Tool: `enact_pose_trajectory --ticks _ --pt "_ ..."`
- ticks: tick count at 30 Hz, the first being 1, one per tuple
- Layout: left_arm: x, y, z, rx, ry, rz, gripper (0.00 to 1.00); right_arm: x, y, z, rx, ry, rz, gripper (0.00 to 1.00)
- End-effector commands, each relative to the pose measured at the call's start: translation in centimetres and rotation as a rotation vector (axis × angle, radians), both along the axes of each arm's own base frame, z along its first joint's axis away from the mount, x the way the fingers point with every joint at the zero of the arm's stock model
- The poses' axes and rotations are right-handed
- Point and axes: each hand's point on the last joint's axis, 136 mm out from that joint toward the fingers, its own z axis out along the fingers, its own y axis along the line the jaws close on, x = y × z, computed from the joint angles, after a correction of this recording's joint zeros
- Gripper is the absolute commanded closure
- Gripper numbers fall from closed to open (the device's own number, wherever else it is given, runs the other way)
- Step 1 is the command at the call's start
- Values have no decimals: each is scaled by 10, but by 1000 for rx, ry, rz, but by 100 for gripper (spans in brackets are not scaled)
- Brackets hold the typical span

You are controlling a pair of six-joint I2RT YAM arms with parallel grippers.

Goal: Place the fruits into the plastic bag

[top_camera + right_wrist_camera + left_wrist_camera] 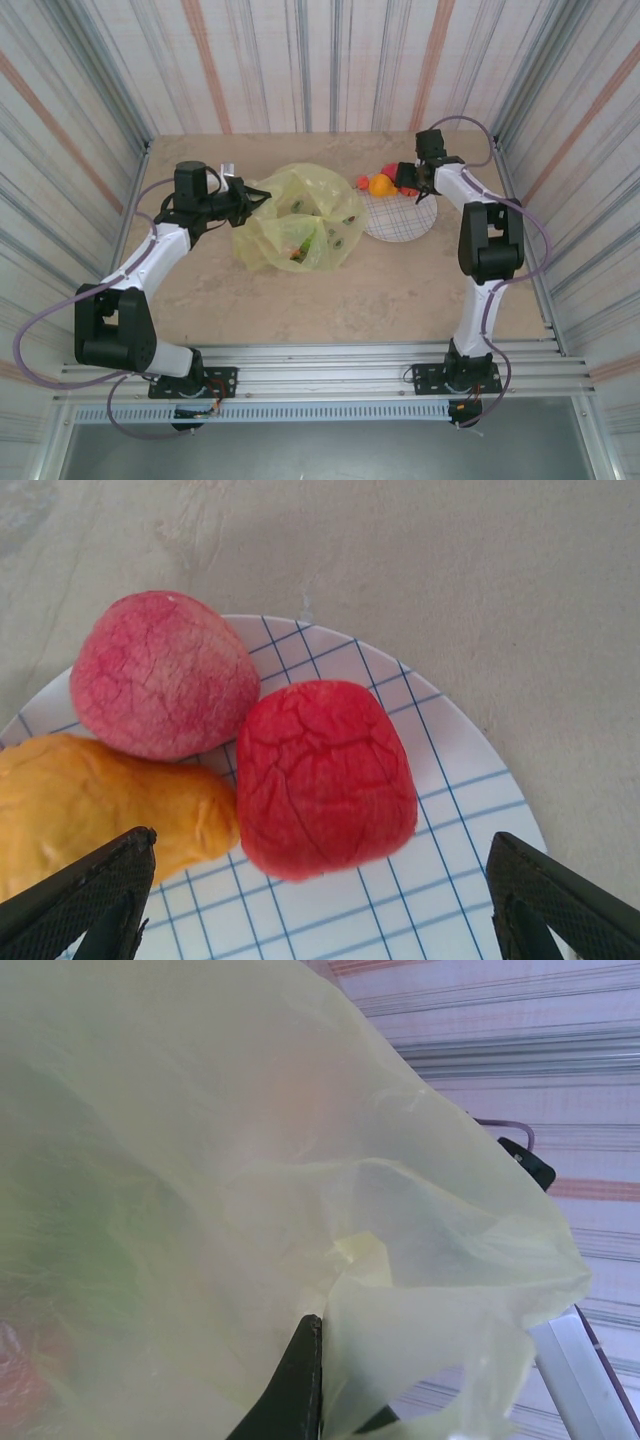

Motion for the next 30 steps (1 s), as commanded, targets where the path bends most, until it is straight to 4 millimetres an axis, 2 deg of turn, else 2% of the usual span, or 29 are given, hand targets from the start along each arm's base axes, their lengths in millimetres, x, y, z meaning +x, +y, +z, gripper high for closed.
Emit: enact_pose_trajectory --ticks 1,11,23,30 --pt "-1 1 -4 -11 14 -9 100 1 -4 -10 -24 58 -2 13" --pt "0 2 -4 -13 13 -8 100 8 -10 -31 -32 101 5 18" --pt "0 2 -4 -14 15 -8 100 13 -7 -36 7 114 22 30" --pt "0 2 -4 -14 16 -8 100 10 -13 -35 5 124 8 38"
